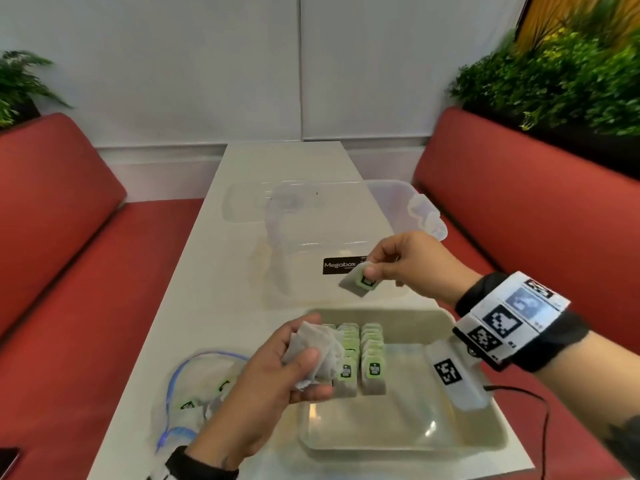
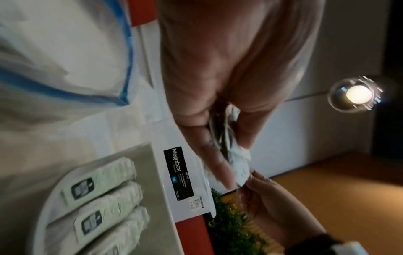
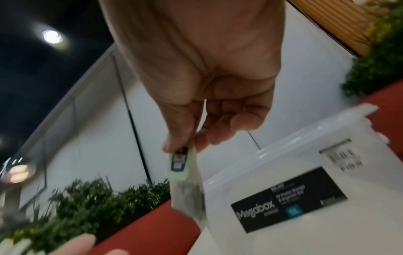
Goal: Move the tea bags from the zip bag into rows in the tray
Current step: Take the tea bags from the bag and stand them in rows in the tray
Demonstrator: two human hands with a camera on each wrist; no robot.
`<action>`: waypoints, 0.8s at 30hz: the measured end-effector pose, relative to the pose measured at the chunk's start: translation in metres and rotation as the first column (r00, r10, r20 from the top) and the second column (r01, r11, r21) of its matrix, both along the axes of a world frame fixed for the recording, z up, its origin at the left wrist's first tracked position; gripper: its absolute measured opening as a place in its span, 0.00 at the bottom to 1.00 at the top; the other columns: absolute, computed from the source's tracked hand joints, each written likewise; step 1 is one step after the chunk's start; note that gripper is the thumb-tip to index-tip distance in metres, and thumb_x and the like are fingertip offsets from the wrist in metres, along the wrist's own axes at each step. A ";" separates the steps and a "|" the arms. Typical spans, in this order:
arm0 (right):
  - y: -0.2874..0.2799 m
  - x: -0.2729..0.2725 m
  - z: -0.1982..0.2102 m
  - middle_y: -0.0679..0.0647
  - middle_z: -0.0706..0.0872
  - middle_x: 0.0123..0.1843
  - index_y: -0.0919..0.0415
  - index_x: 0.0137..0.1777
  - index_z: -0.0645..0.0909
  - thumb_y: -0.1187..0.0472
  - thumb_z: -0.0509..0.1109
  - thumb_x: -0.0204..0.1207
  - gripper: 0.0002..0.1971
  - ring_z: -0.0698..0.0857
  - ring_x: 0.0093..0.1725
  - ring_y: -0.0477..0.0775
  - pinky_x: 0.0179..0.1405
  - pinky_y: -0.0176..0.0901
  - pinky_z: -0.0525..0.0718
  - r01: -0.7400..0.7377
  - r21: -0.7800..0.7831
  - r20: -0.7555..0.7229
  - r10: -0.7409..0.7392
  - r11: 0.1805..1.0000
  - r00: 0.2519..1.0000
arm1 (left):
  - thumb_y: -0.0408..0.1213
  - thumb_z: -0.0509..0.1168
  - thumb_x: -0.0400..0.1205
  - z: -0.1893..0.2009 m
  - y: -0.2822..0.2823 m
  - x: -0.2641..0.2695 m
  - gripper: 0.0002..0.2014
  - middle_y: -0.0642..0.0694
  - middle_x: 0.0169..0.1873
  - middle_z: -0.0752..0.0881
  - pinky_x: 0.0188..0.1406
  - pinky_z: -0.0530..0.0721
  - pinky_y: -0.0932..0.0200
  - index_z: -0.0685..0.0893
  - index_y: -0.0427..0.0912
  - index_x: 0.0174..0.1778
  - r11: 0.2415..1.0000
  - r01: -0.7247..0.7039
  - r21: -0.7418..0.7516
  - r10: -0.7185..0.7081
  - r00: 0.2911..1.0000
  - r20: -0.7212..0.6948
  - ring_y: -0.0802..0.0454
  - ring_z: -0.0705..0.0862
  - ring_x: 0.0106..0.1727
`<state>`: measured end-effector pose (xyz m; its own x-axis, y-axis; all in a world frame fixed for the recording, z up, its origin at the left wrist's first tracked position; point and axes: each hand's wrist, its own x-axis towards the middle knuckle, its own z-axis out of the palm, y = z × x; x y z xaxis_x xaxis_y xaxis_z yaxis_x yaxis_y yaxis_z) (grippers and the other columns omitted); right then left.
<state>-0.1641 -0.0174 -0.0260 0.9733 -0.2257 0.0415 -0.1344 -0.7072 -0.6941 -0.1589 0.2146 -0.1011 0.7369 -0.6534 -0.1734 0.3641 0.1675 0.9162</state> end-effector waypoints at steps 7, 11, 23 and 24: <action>-0.017 0.004 0.006 0.42 0.83 0.27 0.48 0.39 0.89 0.55 0.80 0.66 0.04 0.78 0.27 0.35 0.31 0.31 0.73 -0.171 -0.218 -0.150 0.140 0.961 0.979 | 0.30 0.65 0.81 0.002 -0.043 0.005 0.19 0.70 0.74 0.62 0.42 0.87 0.57 0.78 0.57 0.64 0.982 0.094 0.162 -0.147 0.924 0.353 0.62 0.83 0.59; -0.020 0.003 0.008 0.42 0.83 0.25 0.45 0.37 0.88 0.54 0.81 0.65 0.04 0.78 0.26 0.35 0.28 0.27 0.73 -0.270 -0.175 -0.182 0.238 0.947 0.954 | 0.30 0.63 0.82 0.004 -0.065 0.008 0.19 0.57 0.72 0.68 0.43 0.88 0.57 0.76 0.58 0.64 0.954 0.197 0.226 -0.270 0.892 0.362 0.57 0.85 0.55; -0.061 0.018 -0.039 0.46 0.81 0.38 0.53 0.43 0.83 0.55 0.76 0.69 0.06 0.78 0.41 0.50 0.29 0.37 0.68 -0.434 -0.648 -0.482 0.104 0.626 0.870 | 0.51 0.64 0.72 -0.058 -0.045 -0.021 0.23 0.72 0.67 0.70 0.42 0.87 0.59 0.74 0.74 0.64 0.969 0.043 0.245 -0.164 0.851 0.499 0.59 0.80 0.60; -0.063 0.020 -0.044 0.47 0.81 0.38 0.53 0.41 0.82 0.55 0.75 0.70 0.05 0.77 0.40 0.51 0.28 0.37 0.67 -0.449 -0.658 -0.495 0.102 0.605 0.863 | 0.52 0.63 0.73 -0.060 -0.044 -0.022 0.23 0.72 0.68 0.70 0.41 0.87 0.61 0.74 0.74 0.64 0.970 0.026 0.243 -0.151 0.844 0.514 0.60 0.80 0.61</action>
<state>-0.1441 -0.0800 -0.0699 0.9508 -0.0045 -0.3096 0.0399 -0.9897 0.1372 -0.1808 0.1704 -0.1609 0.6981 -0.7118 0.0774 -0.1791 -0.0689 0.9814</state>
